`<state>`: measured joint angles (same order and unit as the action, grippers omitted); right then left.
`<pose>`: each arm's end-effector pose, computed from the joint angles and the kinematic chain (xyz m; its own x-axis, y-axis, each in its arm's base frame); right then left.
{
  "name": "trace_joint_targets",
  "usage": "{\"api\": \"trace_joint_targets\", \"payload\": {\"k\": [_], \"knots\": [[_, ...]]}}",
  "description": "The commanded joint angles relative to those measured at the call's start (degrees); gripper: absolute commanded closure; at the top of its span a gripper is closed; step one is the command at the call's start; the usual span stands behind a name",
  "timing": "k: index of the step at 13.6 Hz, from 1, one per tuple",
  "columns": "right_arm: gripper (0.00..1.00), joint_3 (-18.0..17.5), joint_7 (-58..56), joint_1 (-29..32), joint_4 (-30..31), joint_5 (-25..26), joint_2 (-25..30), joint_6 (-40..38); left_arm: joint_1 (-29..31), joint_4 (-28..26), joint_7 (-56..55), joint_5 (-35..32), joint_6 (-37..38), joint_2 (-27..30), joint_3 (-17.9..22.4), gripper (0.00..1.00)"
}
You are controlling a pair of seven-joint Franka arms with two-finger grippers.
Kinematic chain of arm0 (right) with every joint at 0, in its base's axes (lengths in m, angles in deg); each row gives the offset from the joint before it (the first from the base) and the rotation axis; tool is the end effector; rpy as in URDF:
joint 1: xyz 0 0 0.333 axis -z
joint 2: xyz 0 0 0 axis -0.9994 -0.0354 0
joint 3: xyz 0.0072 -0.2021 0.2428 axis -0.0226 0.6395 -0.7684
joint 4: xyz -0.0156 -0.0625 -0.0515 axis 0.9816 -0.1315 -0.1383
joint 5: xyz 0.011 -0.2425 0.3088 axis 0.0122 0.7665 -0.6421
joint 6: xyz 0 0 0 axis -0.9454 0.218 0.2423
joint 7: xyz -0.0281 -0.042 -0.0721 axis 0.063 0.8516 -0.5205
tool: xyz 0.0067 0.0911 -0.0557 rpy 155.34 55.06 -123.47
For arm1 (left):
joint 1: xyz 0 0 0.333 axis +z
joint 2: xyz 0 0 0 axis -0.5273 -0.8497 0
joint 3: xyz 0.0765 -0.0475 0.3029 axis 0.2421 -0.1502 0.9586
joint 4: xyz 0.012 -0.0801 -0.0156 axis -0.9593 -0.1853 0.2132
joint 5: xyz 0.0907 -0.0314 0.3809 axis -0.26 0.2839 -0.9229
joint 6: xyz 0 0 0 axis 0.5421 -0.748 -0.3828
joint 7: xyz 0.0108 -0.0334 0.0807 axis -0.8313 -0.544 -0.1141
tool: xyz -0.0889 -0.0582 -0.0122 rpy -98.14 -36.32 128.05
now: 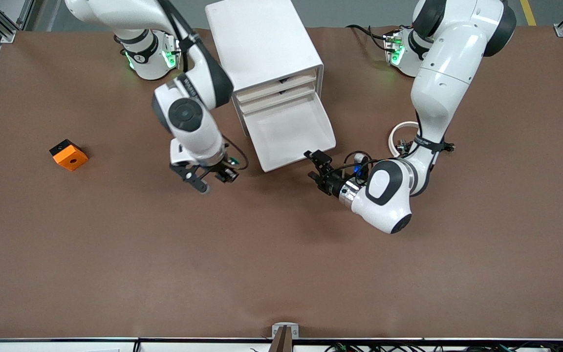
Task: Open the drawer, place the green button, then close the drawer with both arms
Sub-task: 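Carry the button with the right gripper over the open drawer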
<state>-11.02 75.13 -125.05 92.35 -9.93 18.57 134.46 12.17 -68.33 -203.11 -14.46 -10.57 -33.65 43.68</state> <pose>0.5240 0.3784 0.3465 0.7632 -0.6460 -0.0111 -0.6460 -0.7628 -0.0287 0.5972 -0.3439 0.2059 -0.5756 0.8023 -0.1580 0.4909 0.1844 -0.8515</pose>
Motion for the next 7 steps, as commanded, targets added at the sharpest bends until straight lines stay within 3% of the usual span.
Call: {"api": "trace_joint_targets", "payload": {"k": [1, 3, 6, 7], "knots": [[1.0, 0.64, 9.36, -5.87, -2.43, -0.38, -0.23, -0.92, -0.48, 2.5, -0.22, -12.66, 3.93, 3.34, 0.64, 0.0], [1.0, 0.64, 14.82, -9.92, -3.05, -0.38, -0.41, -0.65, 0.05, 2.93, 1.18, -20.24, 5.0, 6.68, 0.55, 0.0], [1.0, 0.64, 22.38, -14.14, -4.98, -0.29, -0.93, -0.57, 0.05, 2.94, 12.49, -33.16, 5.0, 12.13, 1.87, 0.0], [1.0, 0.73, 24.14, -15.38, -6.21, -0.29, -2.06, -0.56, 1.27, 2.94, 16.27, -34.32, 5.0, 12.41, 2.13, 0.0]]}}
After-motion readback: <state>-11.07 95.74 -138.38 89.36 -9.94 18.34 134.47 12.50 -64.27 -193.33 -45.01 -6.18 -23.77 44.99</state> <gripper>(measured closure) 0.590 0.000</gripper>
